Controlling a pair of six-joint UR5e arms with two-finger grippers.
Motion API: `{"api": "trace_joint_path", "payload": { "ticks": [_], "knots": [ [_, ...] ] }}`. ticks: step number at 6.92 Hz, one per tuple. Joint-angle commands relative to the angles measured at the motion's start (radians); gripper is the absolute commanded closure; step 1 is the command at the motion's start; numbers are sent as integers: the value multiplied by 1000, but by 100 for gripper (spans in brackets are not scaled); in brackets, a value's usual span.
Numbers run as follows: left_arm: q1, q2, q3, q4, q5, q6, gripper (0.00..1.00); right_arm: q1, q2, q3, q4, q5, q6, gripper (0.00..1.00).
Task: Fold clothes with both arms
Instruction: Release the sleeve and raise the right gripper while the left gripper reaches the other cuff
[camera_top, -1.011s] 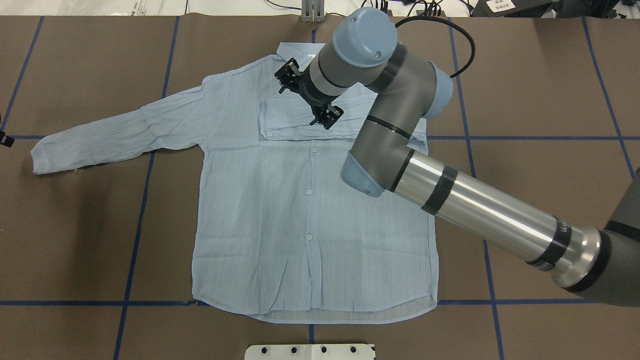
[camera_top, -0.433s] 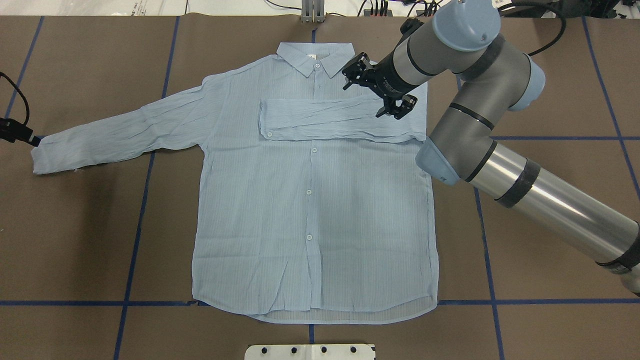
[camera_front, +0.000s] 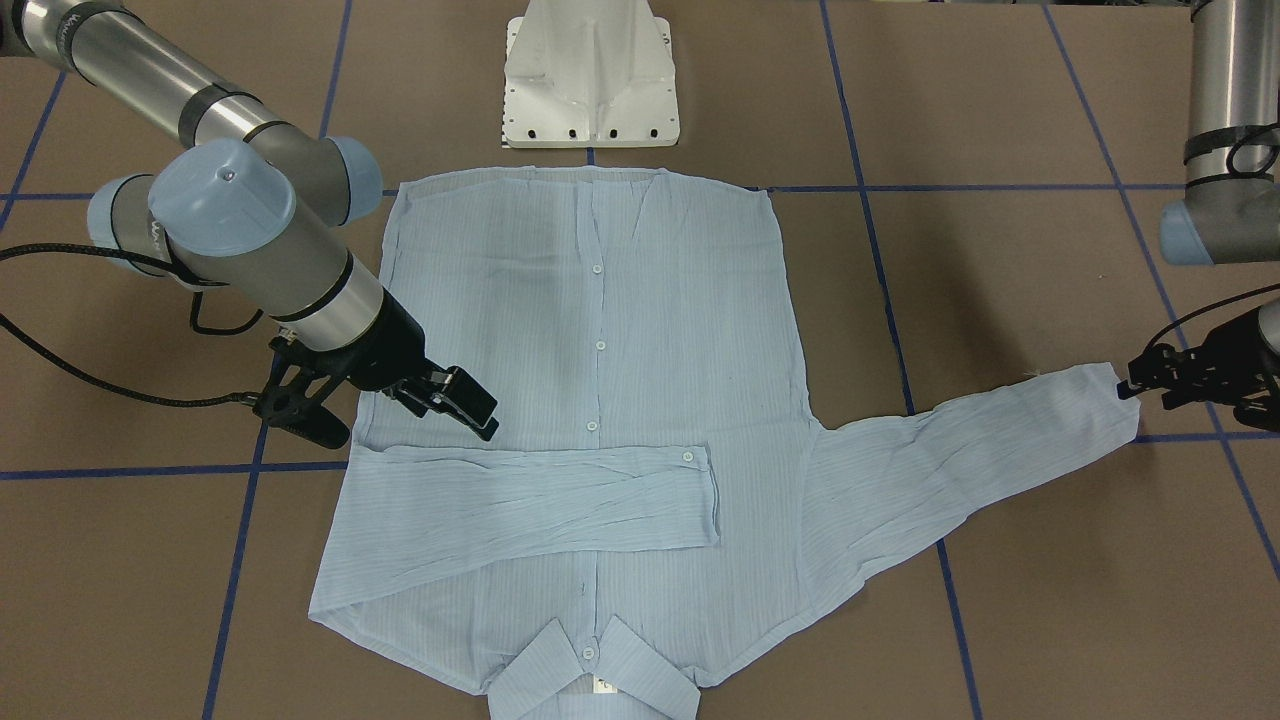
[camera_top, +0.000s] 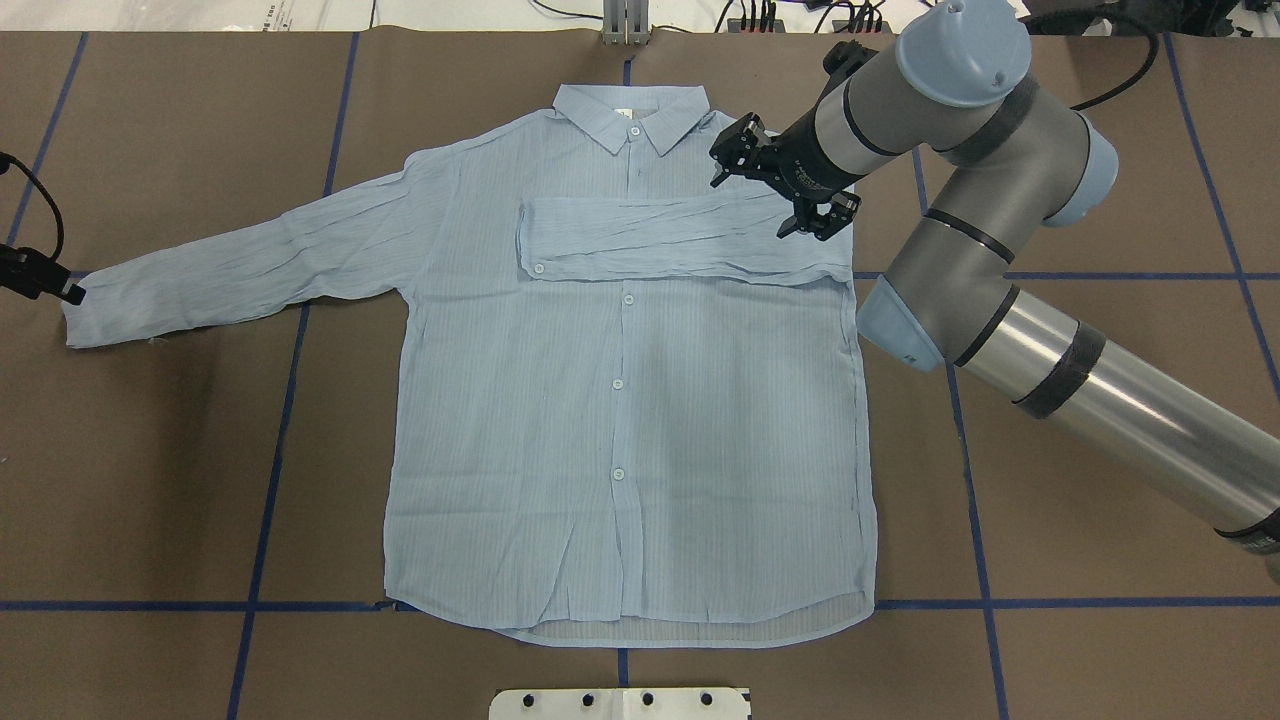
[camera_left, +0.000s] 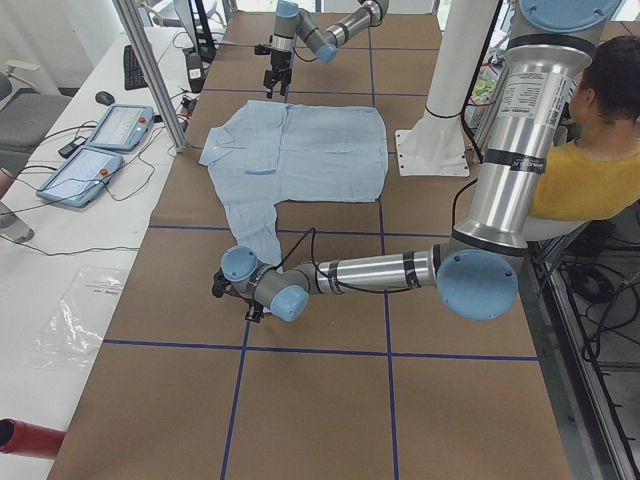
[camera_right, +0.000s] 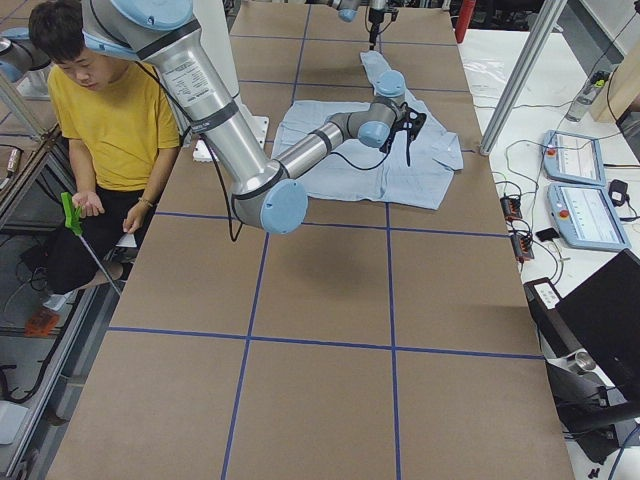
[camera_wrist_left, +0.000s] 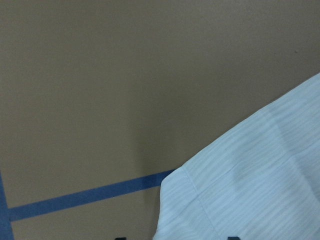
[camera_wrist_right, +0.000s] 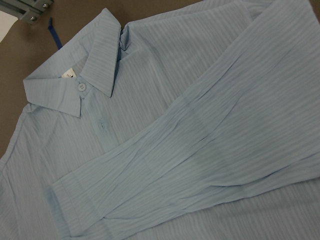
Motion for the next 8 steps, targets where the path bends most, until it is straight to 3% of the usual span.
{"api": "trace_joint_path", "payload": {
  "ticks": [1,6,7,8],
  "knots": [
    [2,-2,7,0,0,3,31,-5,-8,1,0,-10,-1,0],
    [34,-32,49,-2,2,0,34,-28,-22,6,3,-36,0,0],
    [34,-30,49,-3,2,2,53,-28,-21,7,3,-36,0,0],
    [34,-30,50,-3,2,2,100,-29,-21,9,3,-36,0,0]
  ]
}}
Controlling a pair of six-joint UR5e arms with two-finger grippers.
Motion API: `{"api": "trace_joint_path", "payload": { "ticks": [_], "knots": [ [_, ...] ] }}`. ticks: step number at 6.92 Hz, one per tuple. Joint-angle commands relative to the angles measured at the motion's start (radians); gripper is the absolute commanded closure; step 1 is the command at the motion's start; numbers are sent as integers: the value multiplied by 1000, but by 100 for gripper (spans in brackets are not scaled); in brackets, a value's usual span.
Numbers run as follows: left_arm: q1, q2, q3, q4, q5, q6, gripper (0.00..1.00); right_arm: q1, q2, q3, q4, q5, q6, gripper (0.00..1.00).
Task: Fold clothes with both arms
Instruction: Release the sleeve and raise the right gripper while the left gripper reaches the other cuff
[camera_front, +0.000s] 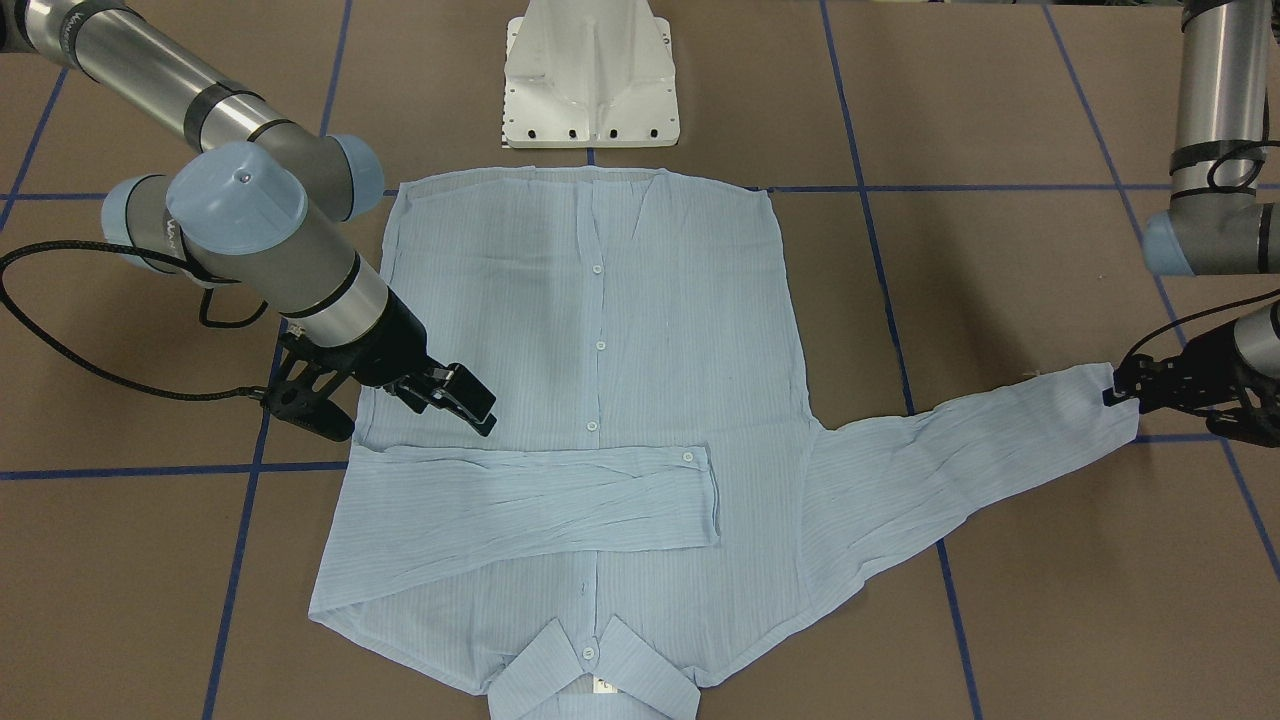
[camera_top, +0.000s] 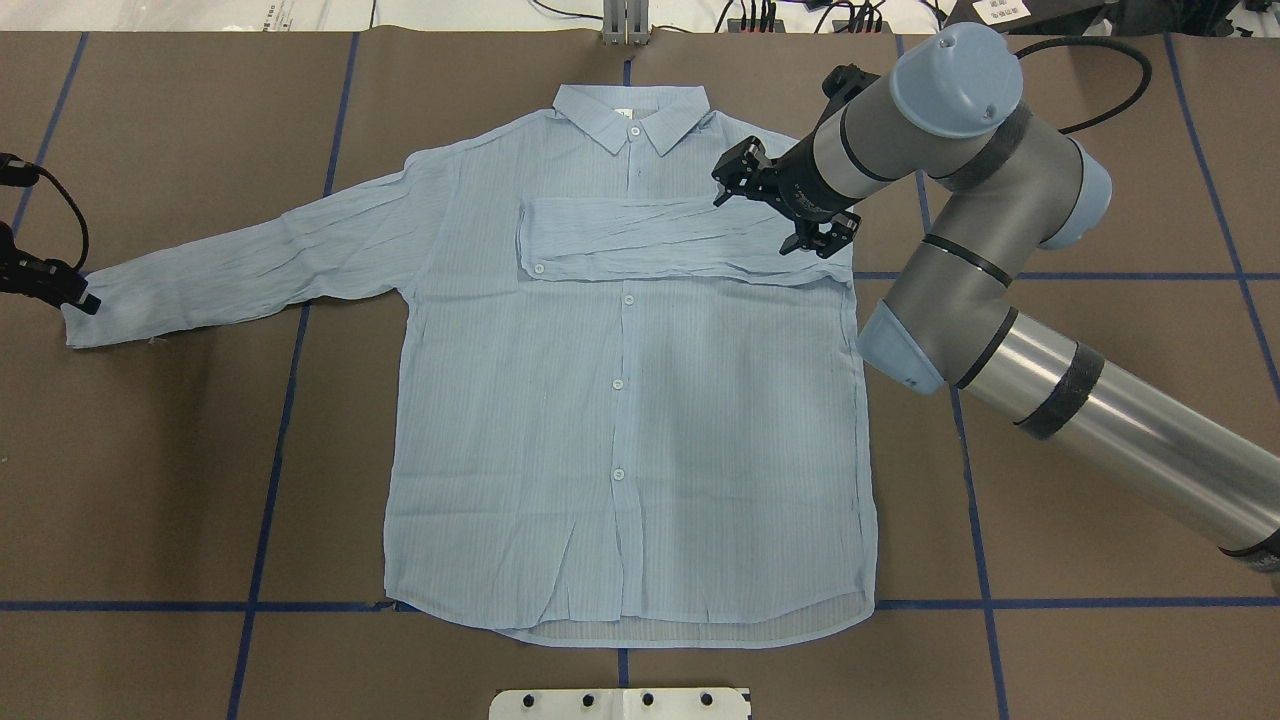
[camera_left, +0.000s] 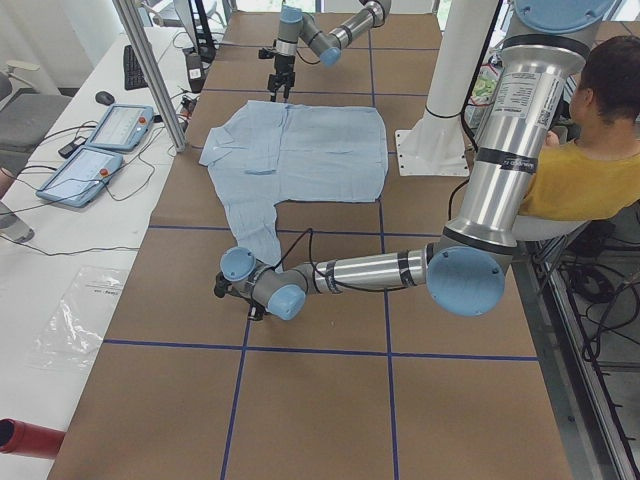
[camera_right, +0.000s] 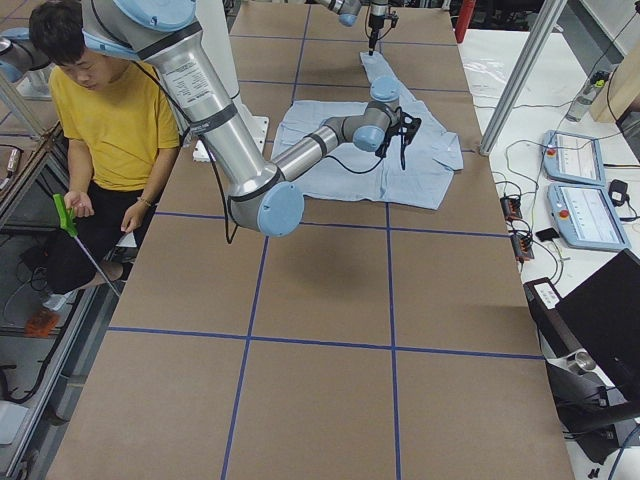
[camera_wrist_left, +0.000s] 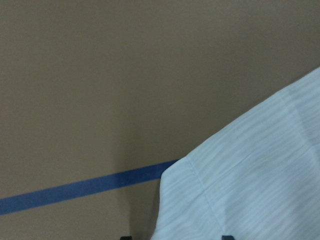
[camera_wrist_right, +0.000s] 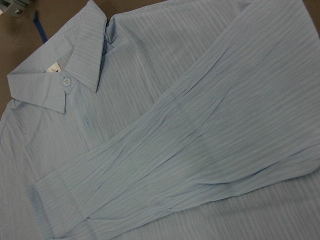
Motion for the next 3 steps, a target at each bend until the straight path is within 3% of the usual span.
{"api": "trace_joint_path", "payload": {
  "ticks": [1,3],
  "knots": [
    [1,-4,-7,4,-3,-14,100,-4,1,1,0,-3,0,0],
    [1,-36,-33,6,-145,-147,100,-28,-1,3,2,-66,-1,0]
  ]
}}
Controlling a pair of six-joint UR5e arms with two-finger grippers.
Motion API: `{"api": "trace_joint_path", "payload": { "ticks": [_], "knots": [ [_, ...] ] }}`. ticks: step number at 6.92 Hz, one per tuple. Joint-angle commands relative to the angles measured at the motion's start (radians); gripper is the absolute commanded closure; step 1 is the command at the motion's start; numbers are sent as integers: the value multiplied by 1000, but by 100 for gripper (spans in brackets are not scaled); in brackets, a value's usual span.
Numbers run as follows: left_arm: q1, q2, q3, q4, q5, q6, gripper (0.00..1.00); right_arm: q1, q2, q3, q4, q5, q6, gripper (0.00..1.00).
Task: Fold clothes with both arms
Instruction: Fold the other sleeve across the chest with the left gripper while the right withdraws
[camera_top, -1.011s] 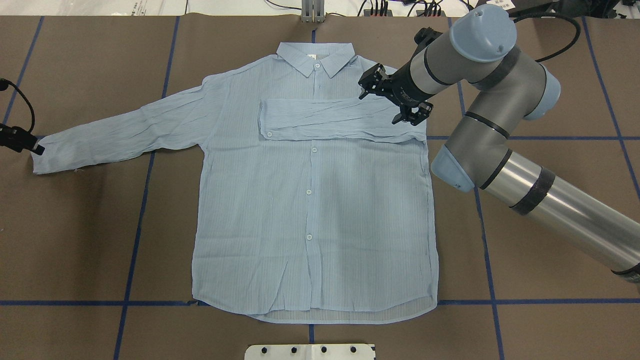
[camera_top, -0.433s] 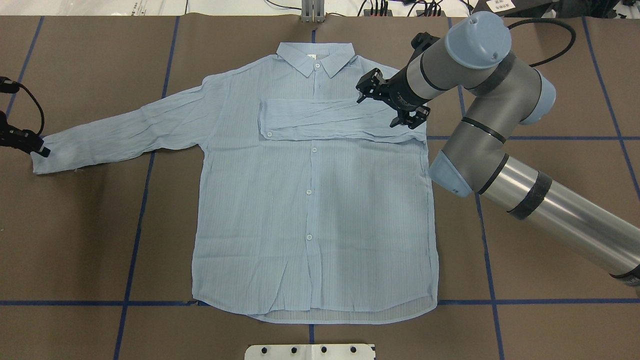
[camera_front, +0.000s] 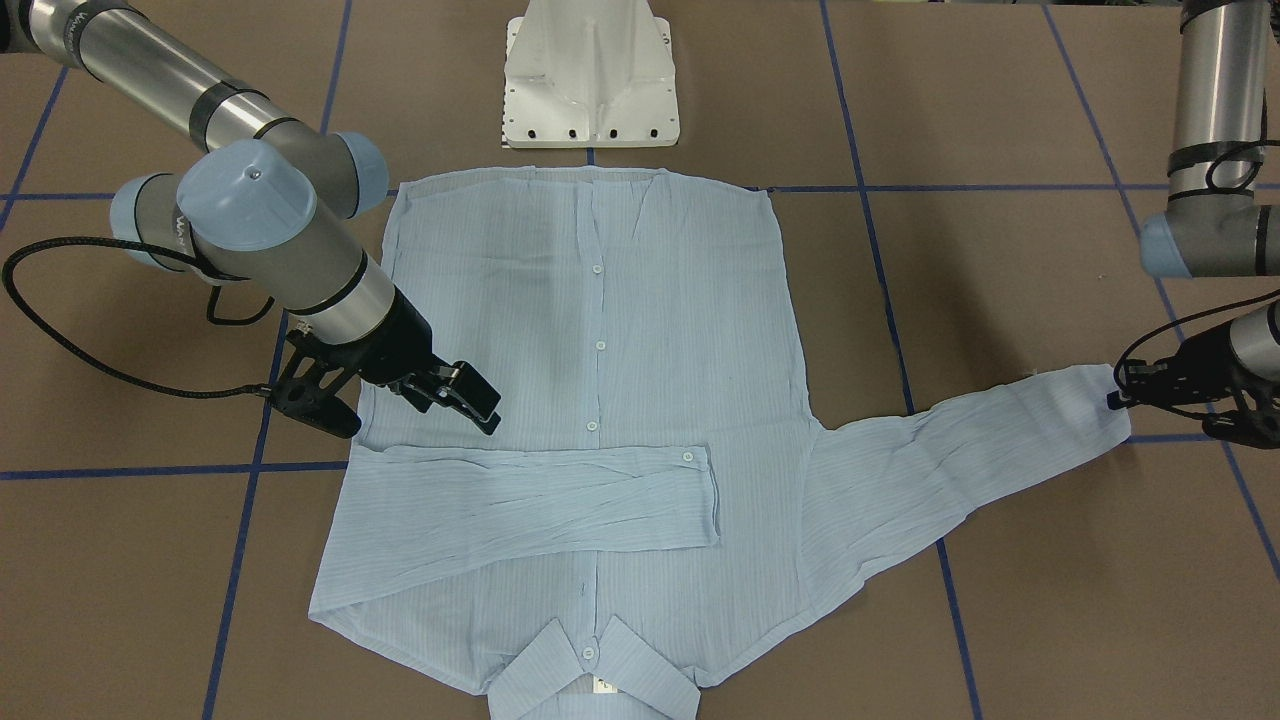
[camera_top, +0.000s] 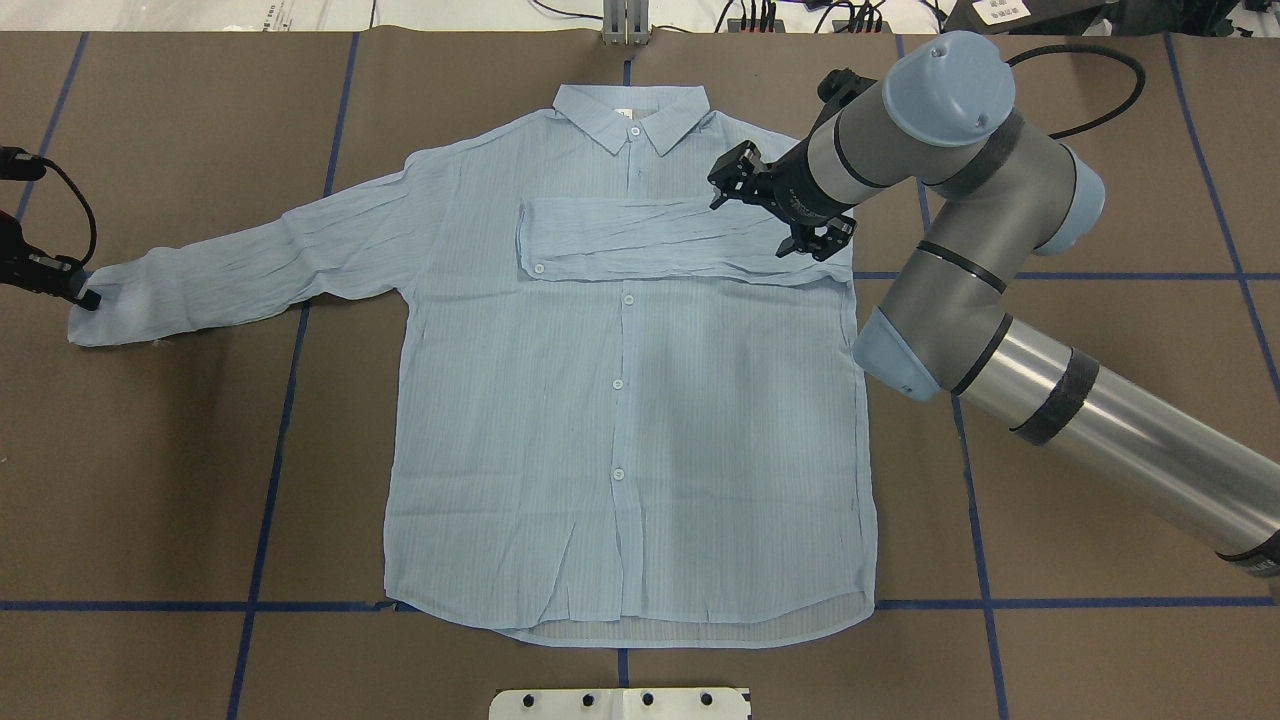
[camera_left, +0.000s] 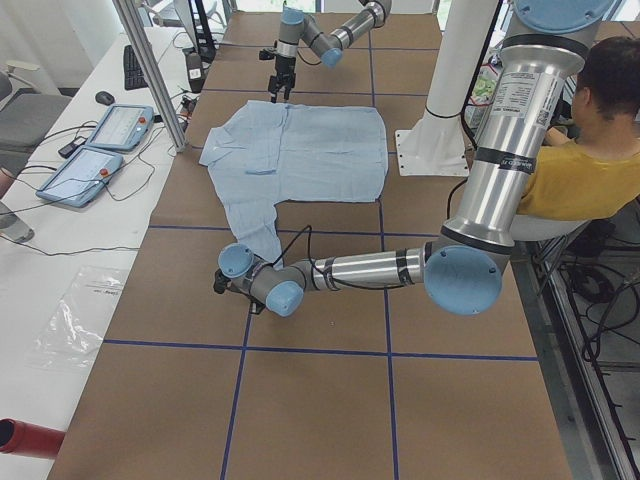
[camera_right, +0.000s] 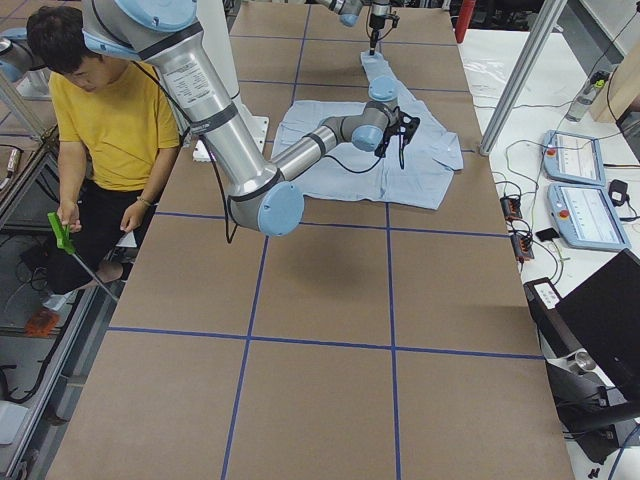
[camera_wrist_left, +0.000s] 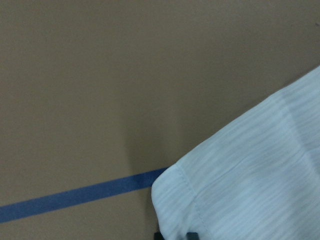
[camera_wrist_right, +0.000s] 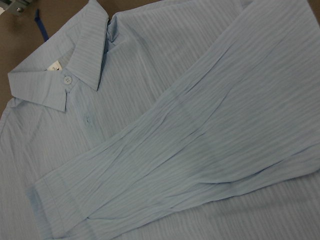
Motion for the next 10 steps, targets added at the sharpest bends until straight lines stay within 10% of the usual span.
{"api": "trace_joint_path", "payload": {
  "ticks": [1,5,10],
  "knots": [
    [0,-24,-83,-3,-84,-152,100,-8,-2,8,1,-27,-1,0],
    [101,-175,-368,-12,-58,-572,100,-3,-89,57,7,-23,-46,0],
    [415,-551,-219,-46,310,-1017,100,6,-171,62,13,-30,-142,0]
  ]
}}
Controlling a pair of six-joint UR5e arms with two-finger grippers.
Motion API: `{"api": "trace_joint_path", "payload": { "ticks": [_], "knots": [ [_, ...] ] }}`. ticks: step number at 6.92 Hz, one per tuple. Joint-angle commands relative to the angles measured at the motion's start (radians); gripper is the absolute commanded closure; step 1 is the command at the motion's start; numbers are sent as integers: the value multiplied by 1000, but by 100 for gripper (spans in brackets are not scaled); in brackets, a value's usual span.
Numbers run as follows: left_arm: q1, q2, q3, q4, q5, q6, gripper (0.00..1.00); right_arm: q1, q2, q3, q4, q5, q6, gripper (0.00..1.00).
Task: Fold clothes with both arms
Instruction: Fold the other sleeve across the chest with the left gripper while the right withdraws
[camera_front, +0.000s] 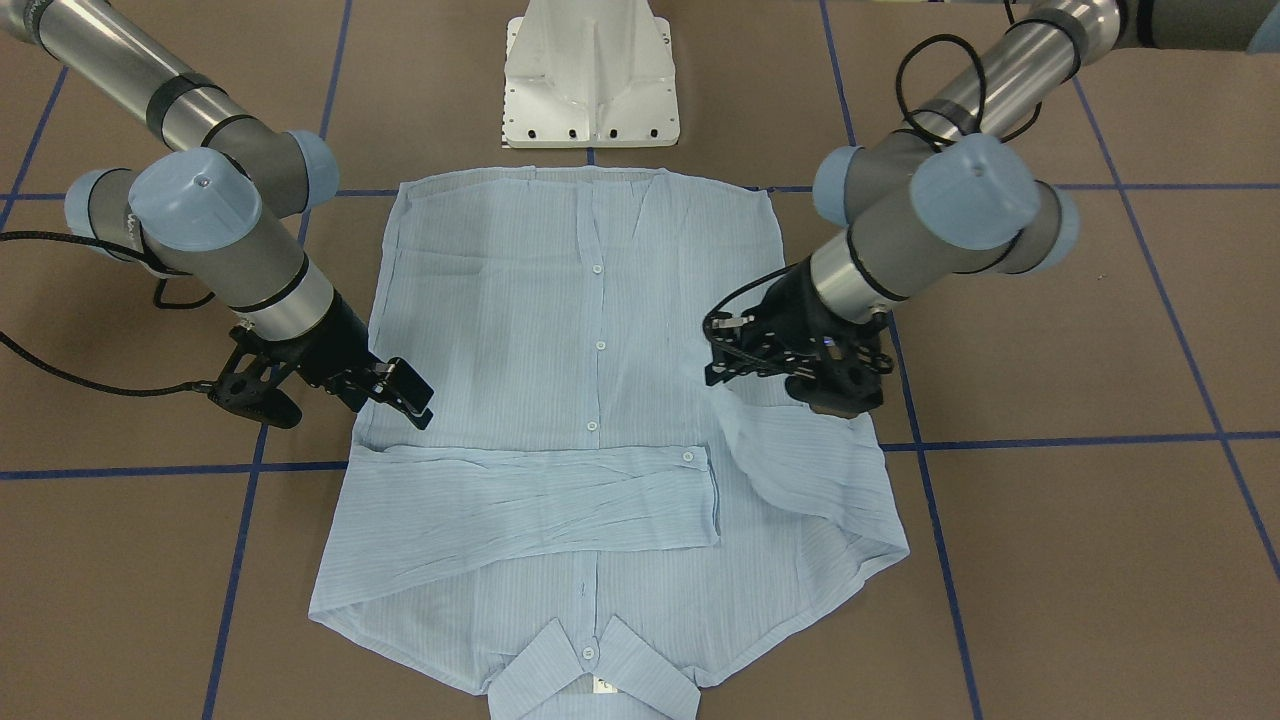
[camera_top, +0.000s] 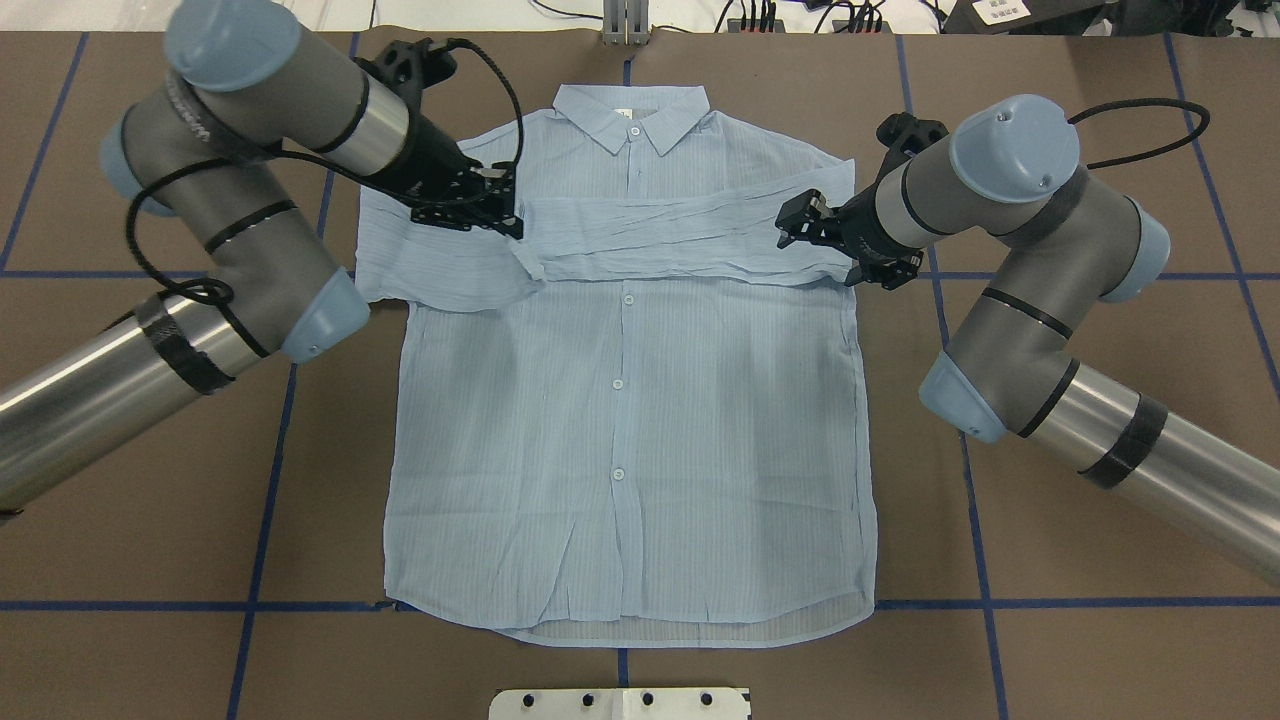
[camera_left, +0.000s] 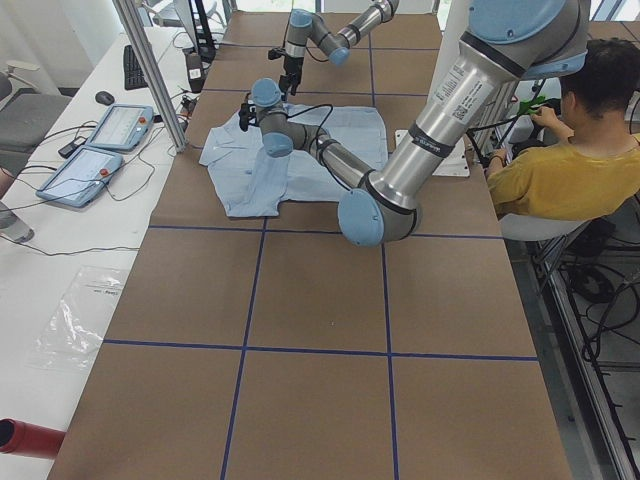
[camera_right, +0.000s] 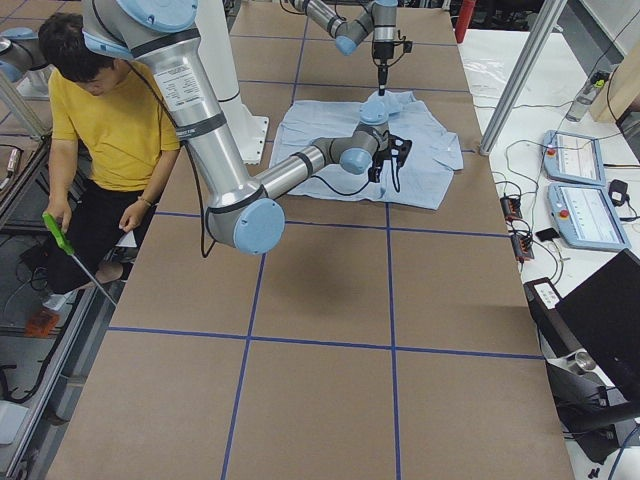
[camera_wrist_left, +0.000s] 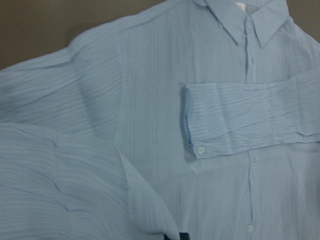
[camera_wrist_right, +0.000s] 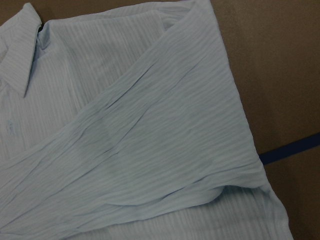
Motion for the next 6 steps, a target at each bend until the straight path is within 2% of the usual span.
{"api": "trace_joint_path", "payload": {
  "ticks": [1,2,3,4,6],
  "knots": [
    [56,-154,129,-83,146,-245,100,12,-60,28,9,3,-19,0],
    [56,-206,225,-156,156,-298,100,34,-132,54,54,10,-20,0],
    [59,-241,295,-192,220,-303,100,46,-186,56,112,16,-60,0],
    [97,-242,298,-211,269,-329,100,60,-208,59,114,23,-92,0],
    [149,-246,300,-217,335,-334,100,120,-250,60,117,116,-141,0]
  ]
}}
